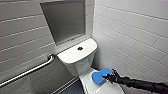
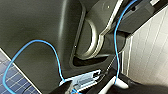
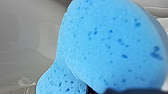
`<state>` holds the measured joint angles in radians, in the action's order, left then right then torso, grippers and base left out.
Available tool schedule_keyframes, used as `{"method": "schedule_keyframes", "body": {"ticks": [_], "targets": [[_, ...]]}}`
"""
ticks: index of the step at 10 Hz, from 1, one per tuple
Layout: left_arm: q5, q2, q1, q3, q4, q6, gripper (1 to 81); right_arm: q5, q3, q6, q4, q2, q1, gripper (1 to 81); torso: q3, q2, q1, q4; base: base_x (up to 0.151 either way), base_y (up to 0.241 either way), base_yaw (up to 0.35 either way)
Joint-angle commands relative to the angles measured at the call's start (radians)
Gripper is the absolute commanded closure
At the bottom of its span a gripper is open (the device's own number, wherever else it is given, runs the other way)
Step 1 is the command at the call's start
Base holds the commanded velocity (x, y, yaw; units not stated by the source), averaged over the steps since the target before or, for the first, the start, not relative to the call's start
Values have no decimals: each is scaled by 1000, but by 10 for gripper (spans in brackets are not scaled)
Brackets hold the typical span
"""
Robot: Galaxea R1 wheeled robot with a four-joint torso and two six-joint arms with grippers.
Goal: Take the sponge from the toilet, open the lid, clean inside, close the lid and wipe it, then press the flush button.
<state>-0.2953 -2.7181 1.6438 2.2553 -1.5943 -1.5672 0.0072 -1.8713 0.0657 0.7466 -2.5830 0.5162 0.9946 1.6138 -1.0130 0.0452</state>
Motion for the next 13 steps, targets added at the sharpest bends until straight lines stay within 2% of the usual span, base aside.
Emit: {"method": "schedule_keyframes", "body": {"ticks": [1, 5, 8, 9, 11, 13], "targets": [[13, 12, 40, -10, -18, 7, 10, 74, -52, -7, 169, -56, -133, 811, 0, 0, 0, 0, 0, 0, 0], [12, 10, 41, -11, -16, 7, 10, 229, -57, -7, 276, -45, -35, 811, 0, 0, 0, 0, 0, 0, 0], [-4, 12, 44, -11, -16, 7, 10, 247, -46, -14, 300, -16, 42, 811, 0, -1, 0, 0, 0, 0, 0], [-15, 15, 46, -11, -16, 7, 10, 266, -32, -35, 300, 1, 68, 811, 0, -1, 0, 0, 0, 0, 0], [-15, 15, 47, -11, -16, 7, 10, 330, 65, -47, 291, 80, 112, 811, 0, -1, 0, 0, 0, 0, 0], [-16, 10, 47, -11, -18, 7, 10, 416, 240, -41, 286, 206, 163, 811, 0, -1, 0, 0, 0, 0, 0]]}}
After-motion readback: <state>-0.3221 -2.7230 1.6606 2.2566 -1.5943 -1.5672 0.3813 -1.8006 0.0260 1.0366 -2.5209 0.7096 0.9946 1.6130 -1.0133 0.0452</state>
